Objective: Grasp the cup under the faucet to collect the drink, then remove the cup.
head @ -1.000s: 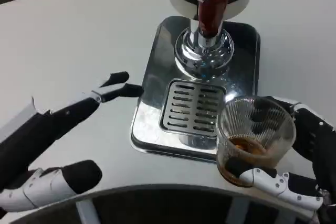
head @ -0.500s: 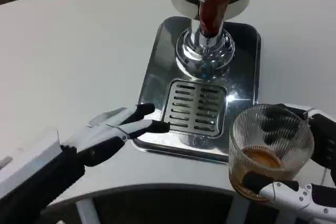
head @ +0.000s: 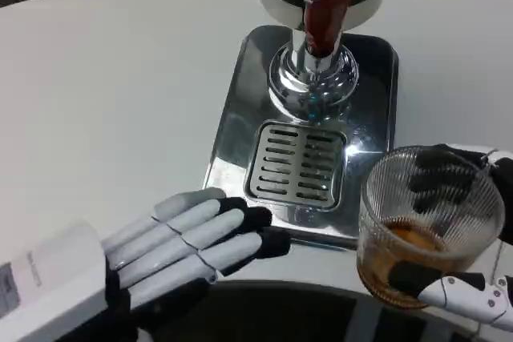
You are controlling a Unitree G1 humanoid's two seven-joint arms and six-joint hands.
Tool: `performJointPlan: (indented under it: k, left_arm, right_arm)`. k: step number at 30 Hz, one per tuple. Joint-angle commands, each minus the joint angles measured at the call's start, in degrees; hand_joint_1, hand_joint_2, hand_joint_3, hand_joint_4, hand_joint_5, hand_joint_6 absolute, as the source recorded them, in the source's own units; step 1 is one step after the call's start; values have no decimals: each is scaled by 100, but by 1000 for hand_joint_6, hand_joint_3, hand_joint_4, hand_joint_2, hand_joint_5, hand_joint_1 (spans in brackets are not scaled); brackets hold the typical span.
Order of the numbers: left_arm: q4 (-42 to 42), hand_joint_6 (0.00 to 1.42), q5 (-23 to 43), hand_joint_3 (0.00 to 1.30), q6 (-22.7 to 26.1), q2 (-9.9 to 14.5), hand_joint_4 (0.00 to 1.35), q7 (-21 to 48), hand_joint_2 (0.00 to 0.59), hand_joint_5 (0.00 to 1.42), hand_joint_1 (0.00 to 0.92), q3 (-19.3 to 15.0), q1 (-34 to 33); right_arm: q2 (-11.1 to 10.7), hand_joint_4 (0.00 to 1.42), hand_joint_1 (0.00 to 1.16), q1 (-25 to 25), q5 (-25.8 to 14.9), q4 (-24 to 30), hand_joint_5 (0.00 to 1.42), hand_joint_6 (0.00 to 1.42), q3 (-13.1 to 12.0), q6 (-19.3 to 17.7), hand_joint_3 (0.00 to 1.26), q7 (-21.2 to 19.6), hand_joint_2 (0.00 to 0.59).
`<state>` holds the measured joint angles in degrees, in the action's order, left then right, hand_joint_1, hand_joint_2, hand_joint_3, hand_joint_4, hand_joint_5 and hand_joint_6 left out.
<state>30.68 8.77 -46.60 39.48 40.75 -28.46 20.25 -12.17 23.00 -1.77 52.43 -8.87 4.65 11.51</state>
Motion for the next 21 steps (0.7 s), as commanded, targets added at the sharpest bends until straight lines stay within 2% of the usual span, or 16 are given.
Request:
performJointPlan:
  k: [1, 12, 21]
  left_arm:
    - [-223, 0, 167, 75, -512, 294, 0, 151, 63, 0, 0, -139, 222]
    - [-465, 0, 269, 66, -881, 520, 0, 83, 64, 0, 0, -292, 451]
    - [-499, 0, 224, 62, -949, 604, 0, 81, 66, 0, 0, -333, 459]
  right_arm:
    - [-40, 727, 956, 73, -262, 377, 793, 665, -57, 184, 654, 75, 177]
    - [-35, 729, 953, 56, -383, 693, 793, 665, 27, 488, 654, 106, 177]
    - [-59, 729, 945, 31, -369, 757, 793, 665, 130, 513, 654, 112, 175]
